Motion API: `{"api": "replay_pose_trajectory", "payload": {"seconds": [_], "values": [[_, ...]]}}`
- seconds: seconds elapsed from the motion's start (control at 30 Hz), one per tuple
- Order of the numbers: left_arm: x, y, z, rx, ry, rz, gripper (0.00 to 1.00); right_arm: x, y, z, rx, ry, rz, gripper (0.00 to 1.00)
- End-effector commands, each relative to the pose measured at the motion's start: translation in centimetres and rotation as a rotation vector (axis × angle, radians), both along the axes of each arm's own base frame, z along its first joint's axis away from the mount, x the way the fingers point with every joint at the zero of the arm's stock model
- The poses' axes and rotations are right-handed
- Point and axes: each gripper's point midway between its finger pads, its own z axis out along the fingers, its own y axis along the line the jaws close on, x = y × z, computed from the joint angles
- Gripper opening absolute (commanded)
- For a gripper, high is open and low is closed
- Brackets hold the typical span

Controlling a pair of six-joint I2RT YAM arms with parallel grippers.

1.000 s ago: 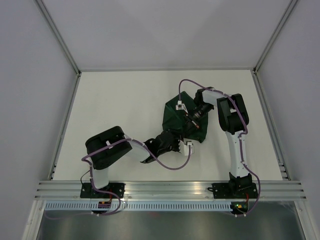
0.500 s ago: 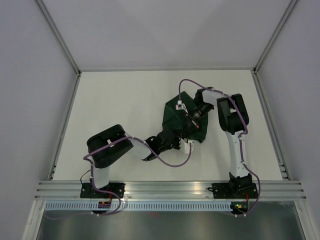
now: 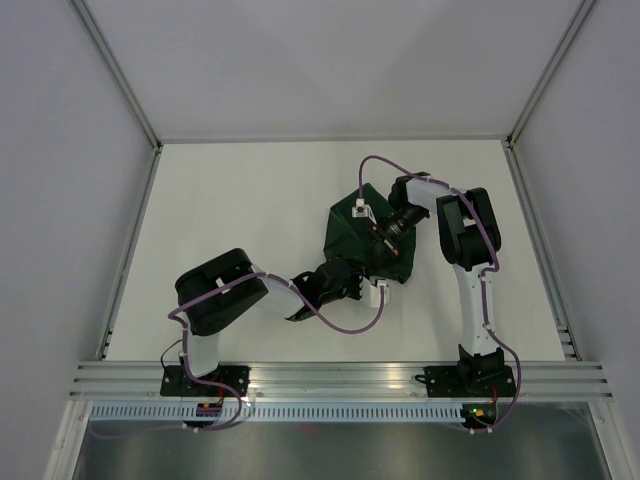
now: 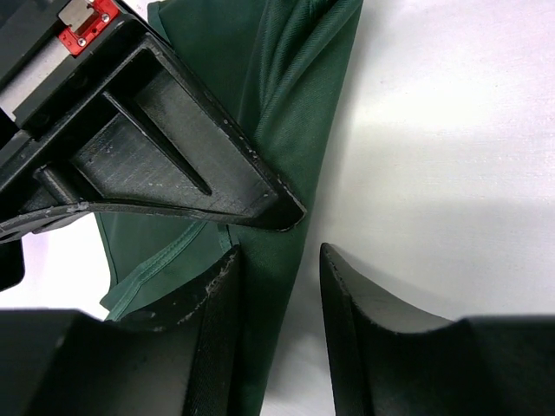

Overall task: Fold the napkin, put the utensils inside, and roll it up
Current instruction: Roll the napkin at the center of the board.

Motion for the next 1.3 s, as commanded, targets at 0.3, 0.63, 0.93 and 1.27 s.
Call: {"api": "replay_pose_trajectory", "payload": {"seconds": [0.3, 0.63, 0.93, 1.27], "values": [[0.2, -0.5, -1.0, 0.022, 0.008, -0.026, 0.41, -1.5, 0.5, 3.4, 0.063, 0.052, -0.020, 0.00], [0.0, -0.7, -0.8, 0.052, 0.032, -0.037, 0.23, -1.5, 0.6, 3.4, 0.067, 0.057, -0.022, 0.00], [-0.7, -0.8, -0.3, 0.058, 0.071, -0.060, 0.02, -1.3, 0.6, 3.6, 0.071, 0.042, -0.024, 0.01], [-2.8, -0.9, -1.6, 0.109, 0.259, -0.092, 0.02, 0.0, 0.8, 3.5, 0.016, -0.028, -0.104, 0.28]]}}
